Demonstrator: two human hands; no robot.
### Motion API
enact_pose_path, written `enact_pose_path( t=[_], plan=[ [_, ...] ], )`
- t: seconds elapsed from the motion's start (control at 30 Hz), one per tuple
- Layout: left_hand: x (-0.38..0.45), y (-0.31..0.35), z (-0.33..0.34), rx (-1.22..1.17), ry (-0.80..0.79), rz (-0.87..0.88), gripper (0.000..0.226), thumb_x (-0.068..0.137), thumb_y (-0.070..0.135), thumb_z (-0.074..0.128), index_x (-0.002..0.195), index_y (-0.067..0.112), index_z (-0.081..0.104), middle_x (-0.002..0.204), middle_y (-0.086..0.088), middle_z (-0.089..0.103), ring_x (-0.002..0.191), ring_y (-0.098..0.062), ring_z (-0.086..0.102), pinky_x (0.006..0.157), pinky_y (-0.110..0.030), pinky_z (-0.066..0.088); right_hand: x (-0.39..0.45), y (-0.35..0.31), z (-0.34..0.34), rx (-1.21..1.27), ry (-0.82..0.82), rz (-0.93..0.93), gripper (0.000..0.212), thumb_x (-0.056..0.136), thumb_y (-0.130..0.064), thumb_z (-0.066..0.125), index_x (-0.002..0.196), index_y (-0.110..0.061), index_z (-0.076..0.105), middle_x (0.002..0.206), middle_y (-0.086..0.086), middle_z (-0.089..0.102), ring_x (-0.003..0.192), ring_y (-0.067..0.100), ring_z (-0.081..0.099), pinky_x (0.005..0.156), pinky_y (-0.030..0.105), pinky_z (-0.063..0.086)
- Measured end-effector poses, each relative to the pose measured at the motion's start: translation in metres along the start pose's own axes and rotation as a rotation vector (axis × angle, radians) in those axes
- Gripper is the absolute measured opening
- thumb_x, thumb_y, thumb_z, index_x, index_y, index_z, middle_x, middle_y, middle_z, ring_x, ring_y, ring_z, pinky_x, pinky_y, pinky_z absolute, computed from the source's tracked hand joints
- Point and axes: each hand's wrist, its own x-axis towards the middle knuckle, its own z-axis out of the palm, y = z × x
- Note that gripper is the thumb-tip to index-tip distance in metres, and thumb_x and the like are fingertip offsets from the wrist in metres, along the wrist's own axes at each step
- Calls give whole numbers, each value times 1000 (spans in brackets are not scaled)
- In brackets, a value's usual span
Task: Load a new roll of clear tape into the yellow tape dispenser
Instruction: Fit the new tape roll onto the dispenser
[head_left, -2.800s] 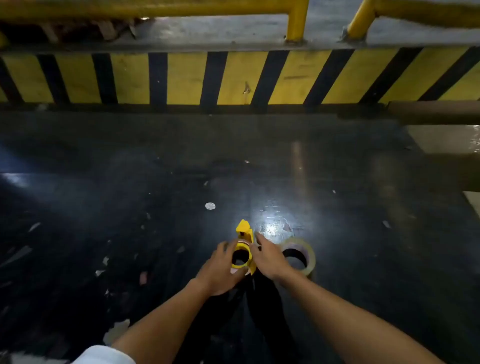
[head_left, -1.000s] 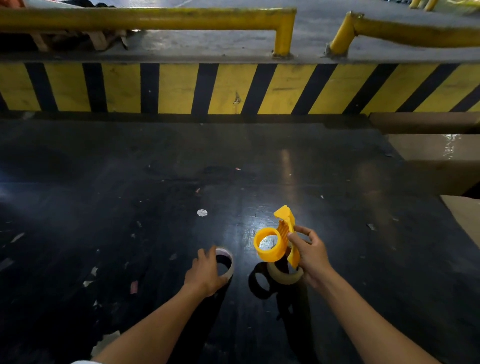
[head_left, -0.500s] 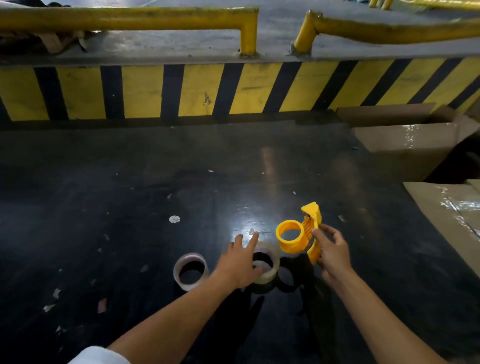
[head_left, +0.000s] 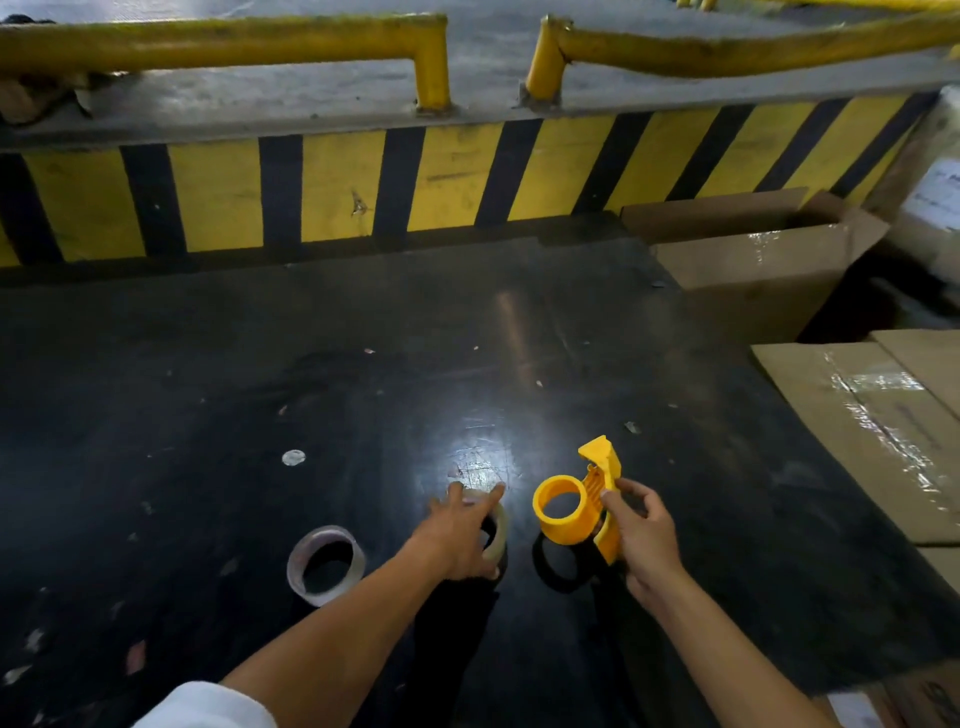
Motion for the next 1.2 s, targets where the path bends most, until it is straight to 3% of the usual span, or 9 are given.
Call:
enact_pose_path(
  t=[0.2,0.33,0.43,0.67,0.87,1.1,1.2],
  plan=[
    [-8,-3,-1,-65,72,7,89,84,44,69,156,46,18,158,-18,20,135,-51,38,108,-54,45,-2,10,4,-59,-36,22,34,89,-24,71,121,-23,60,116,13,69,105,29,68,93,49,56],
    [-15,0,3,-385,221,12,90,77,50,75,152,55,24,162,-13,15,144,-45,32,114,-50,40,-6,13,8,-94,-68,-14,33,91,-19,69,122,-18,59,110,12,68,89,19,67,70,33,54],
    [-19,8,4,-536,265,42,94,73,51,80,150,58,26,162,-10,14,149,-37,27,112,-44,40,-10,16,18,-148,-115,-42,33,91,-20,69,122,-19,58,111,11,66,87,16,66,65,29,51],
    [-27,19,3,-590,282,34,94,75,46,82,152,51,29,155,-9,24,143,-32,39,108,-36,44,-12,16,37,-218,-220,-113,32,90,-15,70,121,-17,60,114,12,66,89,19,67,64,23,52],
    [-28,19,1,-611,256,0,97,73,52,83,151,56,25,152,-7,27,136,-31,45,106,-38,47,-11,16,35,-238,-276,-111,33,92,-14,68,124,-15,60,117,12,65,94,19,66,62,18,51],
    [-33,21,-1,-576,229,10,97,71,52,84,150,55,28,152,-8,27,138,-32,44,108,-37,47,-8,15,36,-201,-294,-73,31,90,-18,70,120,-17,61,115,12,67,97,27,71,77,37,61],
    [-34,22,1,-536,241,15,96,71,51,83,149,56,28,151,-8,29,137,-33,44,108,-38,46,-9,12,38,-158,-322,-59,30,90,-19,70,119,-17,61,108,13,70,90,26,73,76,37,61]
  ],
)
